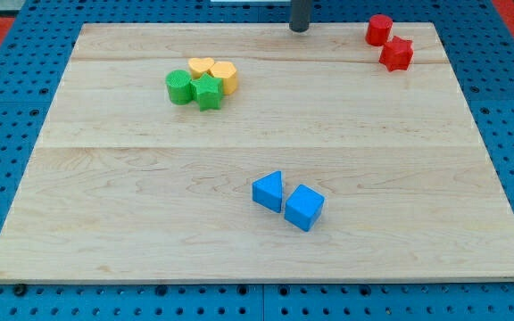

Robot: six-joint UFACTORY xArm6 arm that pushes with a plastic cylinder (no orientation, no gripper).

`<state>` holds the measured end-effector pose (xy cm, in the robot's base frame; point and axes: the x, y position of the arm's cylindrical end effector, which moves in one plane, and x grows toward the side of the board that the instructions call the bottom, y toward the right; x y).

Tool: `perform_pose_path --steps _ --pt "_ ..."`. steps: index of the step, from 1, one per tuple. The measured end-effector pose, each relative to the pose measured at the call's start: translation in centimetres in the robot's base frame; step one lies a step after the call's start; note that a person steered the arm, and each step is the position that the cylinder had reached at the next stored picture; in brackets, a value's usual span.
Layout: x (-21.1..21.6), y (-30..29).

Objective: Move the red star towards the center of the board

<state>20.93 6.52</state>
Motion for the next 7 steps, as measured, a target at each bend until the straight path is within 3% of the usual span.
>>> perform_pose_path --steps 3,4,6,7 --pt "9.0 0.4" --pt "12.4 3.9" --pt "11.8 22.1" --pt "8.3 27.2"
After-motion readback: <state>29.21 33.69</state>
